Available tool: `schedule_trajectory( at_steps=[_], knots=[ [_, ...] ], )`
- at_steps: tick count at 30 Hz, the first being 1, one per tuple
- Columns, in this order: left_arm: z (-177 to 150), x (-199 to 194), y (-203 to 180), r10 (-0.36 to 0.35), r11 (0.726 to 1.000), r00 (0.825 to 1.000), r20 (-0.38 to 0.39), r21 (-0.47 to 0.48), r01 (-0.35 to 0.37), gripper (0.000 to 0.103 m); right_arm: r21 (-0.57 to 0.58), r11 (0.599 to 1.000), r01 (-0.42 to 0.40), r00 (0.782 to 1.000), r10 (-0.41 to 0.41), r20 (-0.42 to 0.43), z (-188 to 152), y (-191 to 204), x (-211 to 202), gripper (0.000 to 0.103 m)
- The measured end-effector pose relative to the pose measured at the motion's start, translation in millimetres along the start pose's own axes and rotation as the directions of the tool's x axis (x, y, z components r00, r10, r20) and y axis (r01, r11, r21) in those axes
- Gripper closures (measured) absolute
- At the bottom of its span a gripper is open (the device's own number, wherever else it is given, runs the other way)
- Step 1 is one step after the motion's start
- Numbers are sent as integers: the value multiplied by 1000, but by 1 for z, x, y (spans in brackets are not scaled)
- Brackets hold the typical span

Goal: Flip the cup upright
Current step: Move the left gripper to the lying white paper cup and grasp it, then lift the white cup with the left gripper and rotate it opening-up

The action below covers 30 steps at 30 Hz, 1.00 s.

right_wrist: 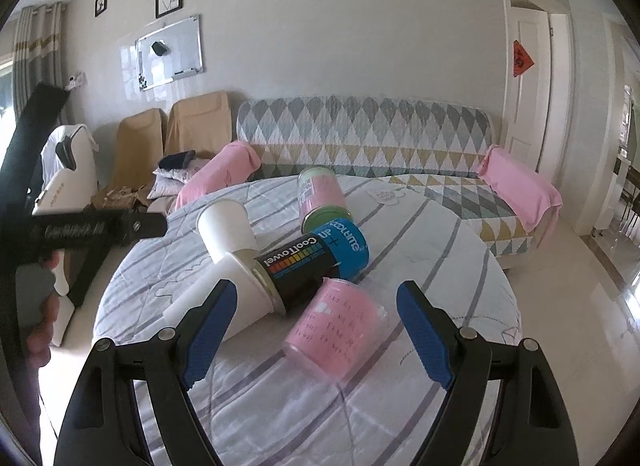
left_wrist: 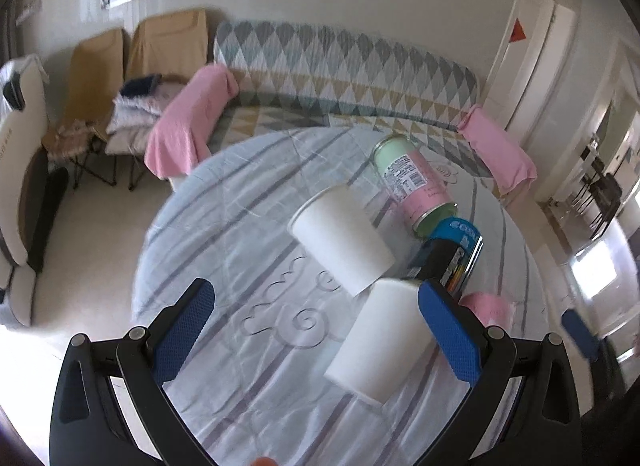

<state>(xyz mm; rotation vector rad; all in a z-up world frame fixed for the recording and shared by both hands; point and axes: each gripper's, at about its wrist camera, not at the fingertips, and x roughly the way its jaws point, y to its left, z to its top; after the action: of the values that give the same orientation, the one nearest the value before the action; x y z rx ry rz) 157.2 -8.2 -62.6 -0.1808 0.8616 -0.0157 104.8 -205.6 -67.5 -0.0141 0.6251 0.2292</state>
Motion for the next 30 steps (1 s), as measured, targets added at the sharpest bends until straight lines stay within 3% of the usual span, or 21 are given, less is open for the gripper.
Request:
schedule_trajectory(
  at_steps=[9,16,24,26,27,30],
  knots=[
    [23,55,-18,0,1000,994,-113,2,0,0,-12,1000,-11,998,11,-55,25,-13,37,20],
    [38,89,-22,11,1000,984,-175,1,-11,0,-2,1000,1,990,-1,-140,38,-25,69,20],
    [49,122,-25,38,999,973,-227,25,-33,0,17,999,-37,984,40,-173,41,-30,84,20],
    [51,127,-24,34,999,973,-227,32,-28,6,18,999,-40,982,43,-182,42,-30,87,20],
    [51,128,-23,35,999,973,-230,35,-28,17,17,999,-41,982,44,-184,42,-29,88,20],
    [52,132,-19,28,999,974,-226,31,-21,17,19,999,-41,982,44,-183,43,-29,89,20]
  ],
)
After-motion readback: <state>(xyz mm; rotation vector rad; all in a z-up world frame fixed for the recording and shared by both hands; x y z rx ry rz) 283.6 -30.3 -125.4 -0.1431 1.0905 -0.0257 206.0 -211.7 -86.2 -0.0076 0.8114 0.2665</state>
